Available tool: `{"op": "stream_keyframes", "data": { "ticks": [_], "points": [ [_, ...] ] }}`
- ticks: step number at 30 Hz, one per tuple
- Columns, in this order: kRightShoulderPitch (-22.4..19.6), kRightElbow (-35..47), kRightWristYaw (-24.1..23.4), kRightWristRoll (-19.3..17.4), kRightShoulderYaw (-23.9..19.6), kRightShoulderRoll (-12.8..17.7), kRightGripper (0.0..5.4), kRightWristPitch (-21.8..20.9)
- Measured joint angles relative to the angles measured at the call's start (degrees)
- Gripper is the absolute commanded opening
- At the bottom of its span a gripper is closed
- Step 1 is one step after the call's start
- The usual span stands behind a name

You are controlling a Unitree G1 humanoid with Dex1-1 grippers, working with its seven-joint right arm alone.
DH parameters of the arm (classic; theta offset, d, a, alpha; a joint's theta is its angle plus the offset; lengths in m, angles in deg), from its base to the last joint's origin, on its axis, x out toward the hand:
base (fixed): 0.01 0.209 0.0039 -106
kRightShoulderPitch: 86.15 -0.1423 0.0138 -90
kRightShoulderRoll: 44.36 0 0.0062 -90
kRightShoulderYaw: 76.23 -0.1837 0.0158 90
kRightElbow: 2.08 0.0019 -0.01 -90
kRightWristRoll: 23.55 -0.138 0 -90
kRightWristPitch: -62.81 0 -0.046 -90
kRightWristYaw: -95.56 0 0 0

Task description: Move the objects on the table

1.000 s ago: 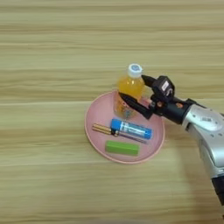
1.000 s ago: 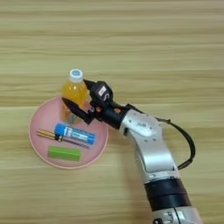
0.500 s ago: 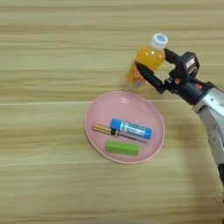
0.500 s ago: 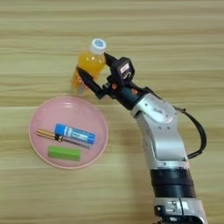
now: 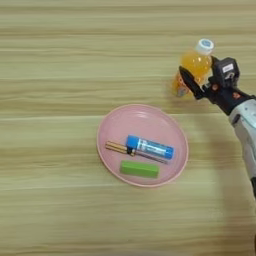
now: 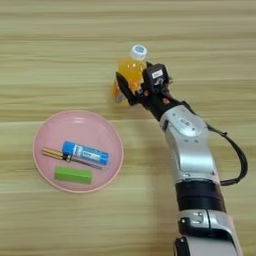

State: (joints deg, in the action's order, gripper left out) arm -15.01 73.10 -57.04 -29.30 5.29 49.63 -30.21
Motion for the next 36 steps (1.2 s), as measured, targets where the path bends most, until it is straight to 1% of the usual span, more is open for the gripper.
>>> {"op": "stream_keyframes", "data": {
  "ticks": [3,11,14,21,22,27,32,34,36],
  "points": [
    [-0.4,-2.2,-0.8,1.1,0.0,0.1,3.54,-0.1],
    [-0.8,-6.4,-1.0,2.7,0.1,0.3,3.54,-0.8],
    [-0.8,-7.3,-1.0,3.5,0.3,0.3,3.54,-1.5],
    [-0.8,-8.1,-1.0,3.9,0.5,0.3,3.54,-2.3],
    [-0.9,-8.1,-1.0,3.9,0.5,0.3,3.91,-2.4],
    [-2.2,-8.4,-0.9,3.9,0.5,0.3,4.48,-3.2],
    [-2.6,-8.3,-1.0,3.9,0.5,0.3,5.23,-3.8],
    [-2.6,-8.3,-1.0,3.9,0.4,0.3,5.36,-3.8],
    [-2.6,-8.3,-1.3,3.9,0.3,0.3,5.36,-3.9]
  ]
}}
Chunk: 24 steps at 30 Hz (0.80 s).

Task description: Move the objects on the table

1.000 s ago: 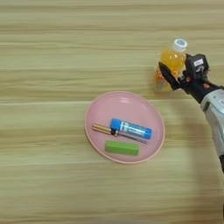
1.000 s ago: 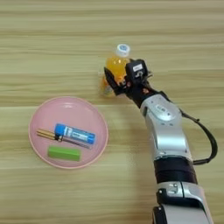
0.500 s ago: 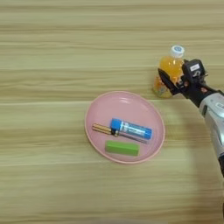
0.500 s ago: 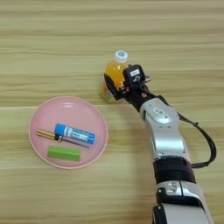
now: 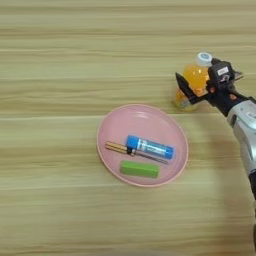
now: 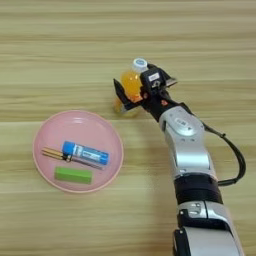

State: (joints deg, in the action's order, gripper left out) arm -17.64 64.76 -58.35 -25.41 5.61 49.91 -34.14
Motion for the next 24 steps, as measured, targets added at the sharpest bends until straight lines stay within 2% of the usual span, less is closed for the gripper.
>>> {"op": "stream_keyframes", "data": {
  "ticks": [7,18,24],
  "points": [
    [0.0,0.9,-0.8,-0.5,-0.9,0.0,5.36,-2.6],
    [-0.1,5.4,-0.3,-4.2,-1.8,-0.3,5.36,-11.1],
    [0.3,10.5,3.5,-8.0,-1.1,-0.5,5.36,-16.3]
  ]
}}
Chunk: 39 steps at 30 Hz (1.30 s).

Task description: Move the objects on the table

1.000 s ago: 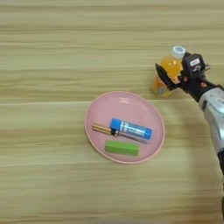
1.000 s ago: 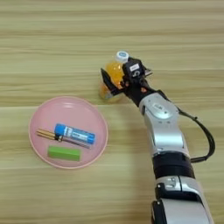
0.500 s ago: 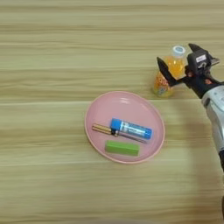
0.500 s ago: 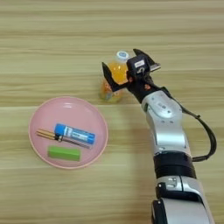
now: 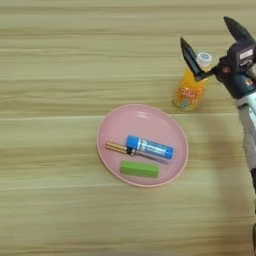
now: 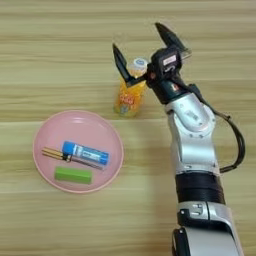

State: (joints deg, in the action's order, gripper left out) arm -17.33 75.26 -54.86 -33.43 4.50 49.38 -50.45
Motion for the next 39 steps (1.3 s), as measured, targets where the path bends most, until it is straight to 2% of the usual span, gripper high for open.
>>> {"op": "stream_keyframes", "data": {
  "ticks": [10,13,18,29,35,39],
  "points": [
    [4.2,6.9,10.0,-6.2,4.2,0.0,5.36,-0.8],
    [5.8,9.8,13.9,-9.5,5.3,0.4,5.36,2.0],
    [7.7,12.1,19.0,-11.2,7.4,1.8,5.36,6.1],
    [10.9,14.7,27.9,-11.5,9.7,5.6,5.36,11.4],
    [13.4,14.9,32.4,-8.0,12.6,8.6,5.36,12.2],
    [14.0,14.4,33.6,-5.4,14.2,9.6,5.36,12.8]
  ]
}}
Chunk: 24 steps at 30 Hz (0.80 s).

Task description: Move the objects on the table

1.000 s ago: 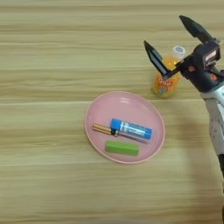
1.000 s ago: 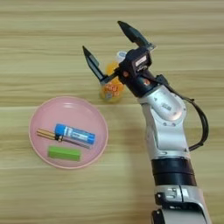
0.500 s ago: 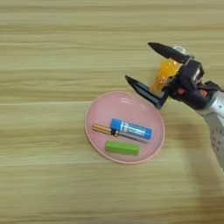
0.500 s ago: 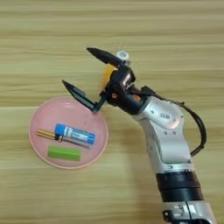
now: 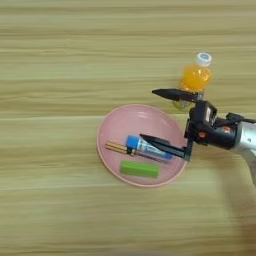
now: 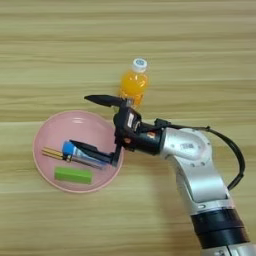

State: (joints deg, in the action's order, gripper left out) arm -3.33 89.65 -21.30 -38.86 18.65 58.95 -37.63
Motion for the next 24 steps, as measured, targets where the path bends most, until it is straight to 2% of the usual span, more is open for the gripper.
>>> {"op": "stream_keyframes", "data": {
  "ticks": [7,14,24],
  "points": [
    [0.9,-1.8,0.9,4.0,1.6,1.5,5.36,1.3],
    [0.9,-2.9,0.9,6.2,2.4,1.6,5.36,1.4],
    [0.4,-6.2,-1.8,10.3,3.2,1.5,5.36,2.8]
  ]
}}
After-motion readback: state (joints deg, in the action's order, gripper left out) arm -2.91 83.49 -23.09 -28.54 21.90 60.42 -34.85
